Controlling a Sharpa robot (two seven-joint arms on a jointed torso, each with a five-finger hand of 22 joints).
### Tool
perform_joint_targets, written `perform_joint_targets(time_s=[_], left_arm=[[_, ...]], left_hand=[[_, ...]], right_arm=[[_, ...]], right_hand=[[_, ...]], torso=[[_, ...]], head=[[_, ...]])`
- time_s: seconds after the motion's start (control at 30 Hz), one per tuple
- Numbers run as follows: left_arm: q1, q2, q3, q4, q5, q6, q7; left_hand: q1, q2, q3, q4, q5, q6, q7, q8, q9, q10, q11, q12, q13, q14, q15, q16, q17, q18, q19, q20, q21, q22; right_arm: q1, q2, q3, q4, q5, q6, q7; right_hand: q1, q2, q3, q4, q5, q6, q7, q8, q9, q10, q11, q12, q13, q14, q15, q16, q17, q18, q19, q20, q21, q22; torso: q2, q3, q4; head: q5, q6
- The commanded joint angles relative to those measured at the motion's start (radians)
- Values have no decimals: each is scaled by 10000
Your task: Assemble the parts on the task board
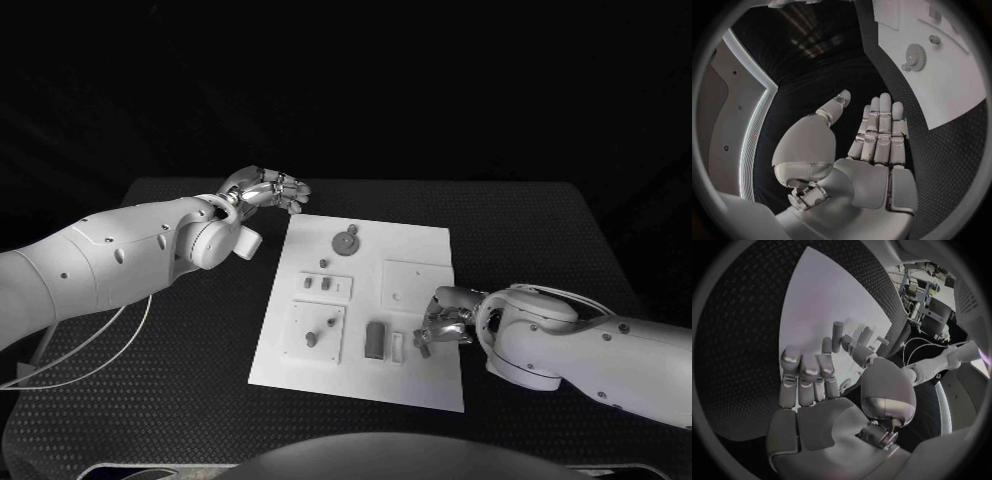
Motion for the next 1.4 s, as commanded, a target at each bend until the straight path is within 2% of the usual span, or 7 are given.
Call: perform_joint_targets(time_s=[0.03,0.17,0.5,1.13,1.4], left_arm=[[17,-4,6,33,3,103,40],[19,2,7,43,-1,110,37],[20,16,7,37,-8,113,39],[20,32,7,25,-9,125,35],[20,27,7,16,-9,120,32]], left_hand=[[-85,12,-9,19,-42,-89,-9,66,-6,-52,-1,-22,-13,5,29,-34,14,200,-12,50,-37,18],[-81,7,-8,17,-42,-87,-10,68,-5,-52,-1,-22,-14,6,28,-36,18,201,-13,50,-38,21],[-75,4,-7,18,-42,-84,-12,72,-4,-50,-1,-19,-14,6,29,-43,27,201,-13,51,-42,28],[-79,4,-8,30,-42,-81,-13,76,-2,-49,-1,-17,-15,7,31,-55,43,199,-14,54,-50,40],[-82,4,-10,36,-42,-82,-13,77,-2,-50,-1,-17,-16,7,32,-61,50,199,-13,55,-53,45]], right_arm=[[0,54,-6,-44,1520,-489,47],[0,164,-8,-155,2014,-829,7],[-35,536,-20,-392,2738,-816,30],[-178,661,-29,-422,2827,-604,55],[-184,693,-31,-561,2671,-645,75]], right_hand=[[-32,-62,-21,23,-34,30,23,-60,-20,37,-1,29,18,51,-38,-51,14,133,29,-21,31,-11],[-92,-107,-44,56,-33,25,24,-65,-26,13,0,1,11,50,-46,-60,19,133,27,-33,24,-15],[-203,-156,-80,110,-34,-10,32,-88,-41,-53,6,-68,-7,32,-56,-84,30,133,14,-54,7,-22],[-263,-133,-116,115,-26,-27,39,-98,-48,-66,12,-73,14,22,-59,-94,41,133,2,-67,0,-23],[-310,-132,-149,113,-30,-41,44,-106,-53,-88,17,-90,16,15,-60,-99,50,133,-6,-72,-3,-22]], torso=[[2,0,0],[-2,5,-15],[8,34,-5],[-1,19,-16],[5,28,-6]], head=[[5,-13],[18,-9],[27,-21],[44,-56],[39,-58]])
